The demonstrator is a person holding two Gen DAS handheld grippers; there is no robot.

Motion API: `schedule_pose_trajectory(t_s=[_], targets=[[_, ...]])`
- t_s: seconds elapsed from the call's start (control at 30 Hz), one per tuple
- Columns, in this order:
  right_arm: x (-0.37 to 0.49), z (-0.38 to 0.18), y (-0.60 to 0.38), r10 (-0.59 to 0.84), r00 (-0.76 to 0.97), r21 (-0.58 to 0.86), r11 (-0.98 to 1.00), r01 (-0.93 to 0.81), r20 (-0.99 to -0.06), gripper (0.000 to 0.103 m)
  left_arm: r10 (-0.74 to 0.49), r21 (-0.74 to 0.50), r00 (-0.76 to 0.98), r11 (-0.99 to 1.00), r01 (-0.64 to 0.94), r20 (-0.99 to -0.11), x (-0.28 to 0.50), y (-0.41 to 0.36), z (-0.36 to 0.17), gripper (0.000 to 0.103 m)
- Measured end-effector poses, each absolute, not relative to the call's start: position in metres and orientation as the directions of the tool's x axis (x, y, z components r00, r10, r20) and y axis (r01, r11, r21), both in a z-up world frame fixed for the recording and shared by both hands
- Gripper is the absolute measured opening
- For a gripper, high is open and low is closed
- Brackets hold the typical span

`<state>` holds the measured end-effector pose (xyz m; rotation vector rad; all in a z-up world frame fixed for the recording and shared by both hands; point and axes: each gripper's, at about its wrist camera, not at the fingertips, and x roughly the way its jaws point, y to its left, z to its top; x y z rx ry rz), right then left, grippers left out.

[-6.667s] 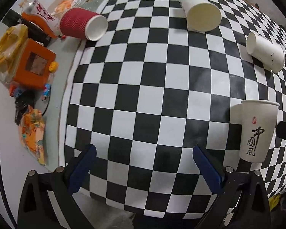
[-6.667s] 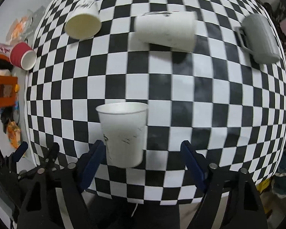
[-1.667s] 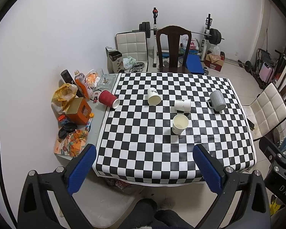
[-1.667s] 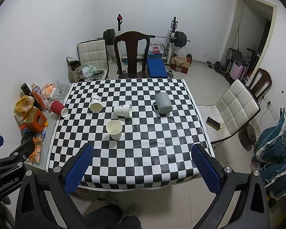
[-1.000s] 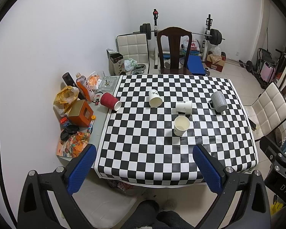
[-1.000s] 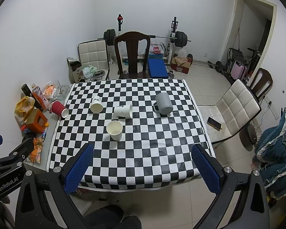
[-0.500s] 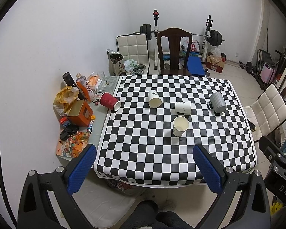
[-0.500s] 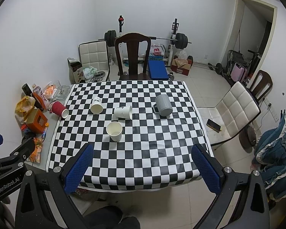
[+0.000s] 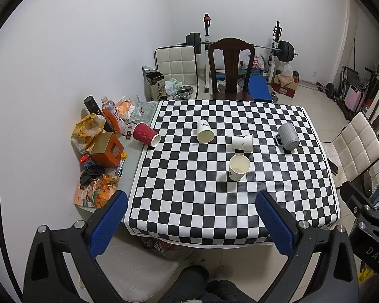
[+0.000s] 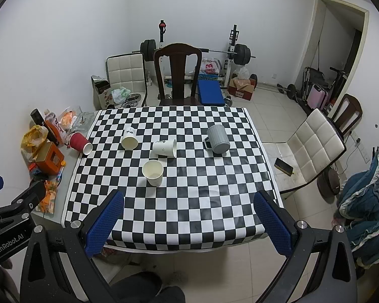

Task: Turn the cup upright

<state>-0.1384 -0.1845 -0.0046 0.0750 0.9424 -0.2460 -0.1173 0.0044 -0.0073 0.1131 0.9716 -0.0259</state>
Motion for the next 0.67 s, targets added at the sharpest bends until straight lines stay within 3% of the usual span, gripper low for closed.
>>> schedule_pose_trajectory(t_s=[0.67], targets=[[-0.1387,-0.0049,-0.1837,-0.169,0.565,-0.036,0.970,0.239,-0.808,0.103,0.034,0.090,0.574,0.994,0.069,-0.818,-0.1106,0.0072,-0.0020,0.103]])
